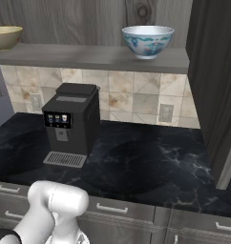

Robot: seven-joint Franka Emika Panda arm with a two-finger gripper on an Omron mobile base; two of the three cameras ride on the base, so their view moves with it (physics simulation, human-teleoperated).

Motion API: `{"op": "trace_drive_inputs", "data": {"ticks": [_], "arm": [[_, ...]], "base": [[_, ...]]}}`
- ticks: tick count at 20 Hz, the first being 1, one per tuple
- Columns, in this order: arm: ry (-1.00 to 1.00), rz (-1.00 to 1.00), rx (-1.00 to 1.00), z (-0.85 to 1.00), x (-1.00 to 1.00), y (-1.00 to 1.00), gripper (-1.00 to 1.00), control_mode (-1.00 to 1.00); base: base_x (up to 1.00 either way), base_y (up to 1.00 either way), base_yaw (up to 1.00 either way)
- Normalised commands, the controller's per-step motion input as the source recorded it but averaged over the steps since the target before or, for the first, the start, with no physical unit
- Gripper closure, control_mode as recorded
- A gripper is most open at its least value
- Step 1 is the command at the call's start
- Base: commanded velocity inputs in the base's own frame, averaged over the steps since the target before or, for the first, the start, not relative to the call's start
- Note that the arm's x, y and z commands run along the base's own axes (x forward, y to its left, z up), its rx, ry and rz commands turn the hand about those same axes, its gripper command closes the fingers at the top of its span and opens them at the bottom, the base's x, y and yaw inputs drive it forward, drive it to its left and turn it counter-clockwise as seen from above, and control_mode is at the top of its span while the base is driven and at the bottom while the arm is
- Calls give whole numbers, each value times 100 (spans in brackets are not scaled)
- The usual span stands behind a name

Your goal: Move the bowls from the cabinet to the plates on the dining table.

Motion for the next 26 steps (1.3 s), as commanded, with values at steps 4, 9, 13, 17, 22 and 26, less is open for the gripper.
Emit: {"op": "trace_drive_inputs", "data": {"ticks": [4, 9, 13, 17, 22, 26], "arm": [[0, 0, 0, -18, -44, 56, -100, -100], [0, 0, 1, -7, -36, 28, -100, -100], [0, 0, 4, 1, -43, 2, -100, -100], [0, 0, 5, 4, -52, 0, -100, -100], [-2, 3, 5, 14, -44, -31, -100, -100], [-2, 8, 3, 15, -41, -40, -100, -100]], "base": [[0, 0, 0], [0, 0, 0], [0, 0, 0], [0, 0, 0], [0, 0, 0], [0, 0, 0]]}}
